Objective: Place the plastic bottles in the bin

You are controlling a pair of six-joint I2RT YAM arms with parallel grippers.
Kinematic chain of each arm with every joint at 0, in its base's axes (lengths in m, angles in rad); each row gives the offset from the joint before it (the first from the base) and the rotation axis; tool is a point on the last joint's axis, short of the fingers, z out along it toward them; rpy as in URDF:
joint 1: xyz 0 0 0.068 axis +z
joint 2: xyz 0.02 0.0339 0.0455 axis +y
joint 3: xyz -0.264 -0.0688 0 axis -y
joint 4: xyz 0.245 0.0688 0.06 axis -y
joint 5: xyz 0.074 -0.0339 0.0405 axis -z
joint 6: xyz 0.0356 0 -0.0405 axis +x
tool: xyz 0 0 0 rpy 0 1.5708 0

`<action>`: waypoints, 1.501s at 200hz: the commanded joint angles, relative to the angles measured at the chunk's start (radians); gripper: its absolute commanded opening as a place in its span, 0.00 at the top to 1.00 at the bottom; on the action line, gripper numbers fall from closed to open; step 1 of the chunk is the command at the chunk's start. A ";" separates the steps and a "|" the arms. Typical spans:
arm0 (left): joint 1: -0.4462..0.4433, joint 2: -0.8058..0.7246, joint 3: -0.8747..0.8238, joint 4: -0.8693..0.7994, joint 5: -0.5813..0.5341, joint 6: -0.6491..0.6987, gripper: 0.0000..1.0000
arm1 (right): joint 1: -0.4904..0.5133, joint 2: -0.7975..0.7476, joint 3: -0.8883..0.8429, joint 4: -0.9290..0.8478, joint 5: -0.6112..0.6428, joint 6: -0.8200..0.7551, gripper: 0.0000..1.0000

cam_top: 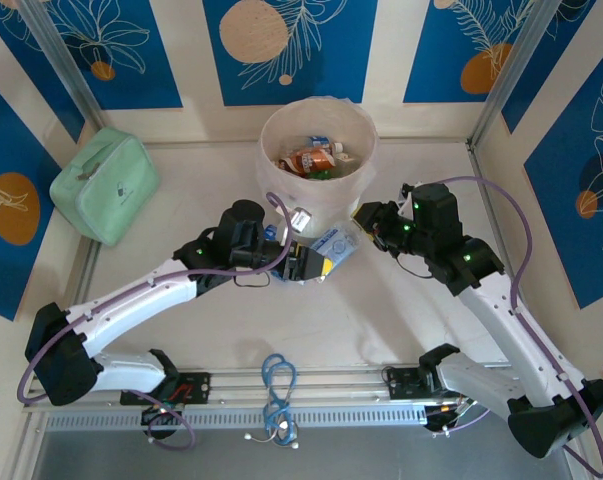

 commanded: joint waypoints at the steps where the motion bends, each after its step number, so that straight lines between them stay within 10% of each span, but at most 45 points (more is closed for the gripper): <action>1: -0.013 -0.014 0.023 0.022 -0.008 0.031 0.45 | -0.002 -0.003 0.035 -0.004 0.001 0.017 0.63; 74: -0.013 -0.039 0.127 -0.095 -0.095 0.124 0.48 | -0.132 -0.086 0.051 -0.221 0.092 -0.009 0.20; 190: 0.131 0.288 0.836 -0.450 -0.410 0.404 0.50 | -0.254 -0.217 -0.139 -0.302 -0.024 -0.001 0.23; 300: 0.273 0.669 1.253 -0.632 -0.416 0.526 0.49 | -0.214 -0.232 -0.167 -0.327 0.002 0.001 0.24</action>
